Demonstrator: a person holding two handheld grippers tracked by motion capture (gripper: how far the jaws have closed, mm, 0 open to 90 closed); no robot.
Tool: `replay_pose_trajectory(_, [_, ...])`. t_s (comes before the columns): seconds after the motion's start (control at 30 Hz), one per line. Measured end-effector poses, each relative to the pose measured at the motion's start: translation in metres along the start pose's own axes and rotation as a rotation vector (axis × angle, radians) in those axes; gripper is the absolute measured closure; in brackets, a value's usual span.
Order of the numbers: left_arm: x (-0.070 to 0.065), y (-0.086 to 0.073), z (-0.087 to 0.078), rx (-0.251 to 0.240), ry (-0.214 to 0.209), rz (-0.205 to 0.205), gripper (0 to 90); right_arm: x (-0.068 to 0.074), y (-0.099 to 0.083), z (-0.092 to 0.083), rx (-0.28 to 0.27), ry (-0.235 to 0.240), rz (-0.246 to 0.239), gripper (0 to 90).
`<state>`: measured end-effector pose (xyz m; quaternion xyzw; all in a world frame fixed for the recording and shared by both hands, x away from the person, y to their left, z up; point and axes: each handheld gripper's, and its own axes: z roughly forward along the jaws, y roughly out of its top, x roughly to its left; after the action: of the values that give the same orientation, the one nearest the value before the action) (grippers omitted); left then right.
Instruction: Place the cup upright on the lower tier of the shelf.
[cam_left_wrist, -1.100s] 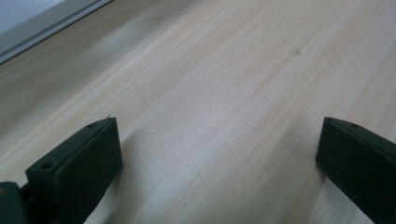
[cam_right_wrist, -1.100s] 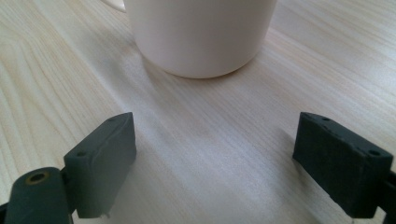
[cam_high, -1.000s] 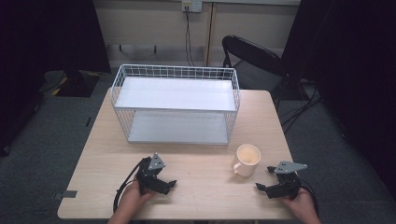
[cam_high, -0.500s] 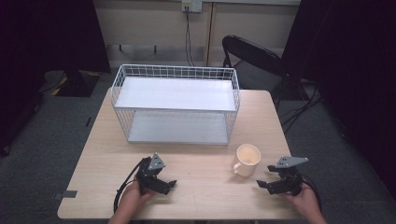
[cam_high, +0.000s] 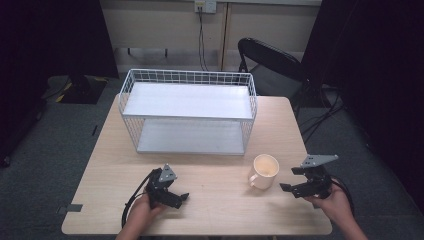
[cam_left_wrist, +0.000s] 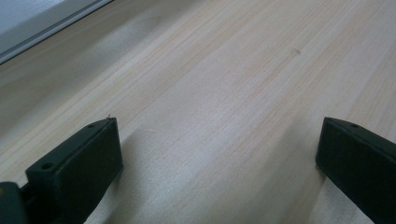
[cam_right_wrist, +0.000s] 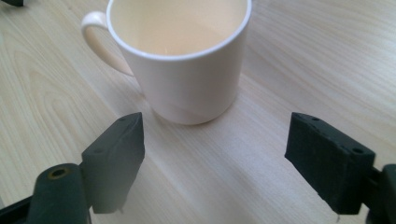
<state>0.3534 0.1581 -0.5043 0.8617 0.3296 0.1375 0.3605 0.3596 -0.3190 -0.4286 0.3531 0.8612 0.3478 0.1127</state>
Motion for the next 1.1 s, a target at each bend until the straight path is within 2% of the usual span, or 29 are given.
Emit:
replay_pose_trajectory(0.17, [0.0, 0.0, 0.0, 0.0, 0.0, 0.0, 0.0, -0.003, 0.012, -0.008, -0.011, -0.01, 0.011, 18.8])
replay_pose_trajectory(0.63, [0.0, 0.0, 0.0, 0.0, 0.0, 0.0, 0.0, -0.009, 0.034, -0.014, -0.01, -0.033, 0.013, 18.7])
replay_pose_trajectory(0.87, [0.0, 0.0, 0.0, 0.001, 0.0, 0.0, 0.0, -0.01, 0.044, -0.012, -0.014, -0.037, 0.015, 20.1])
replay_pose_trajectory(1.1, [0.0, 0.0, 0.0, 0.0, 0.0, 0.0, 0.0, -0.01, 0.053, -0.002, -0.008, -0.038, 0.021, 22.6])
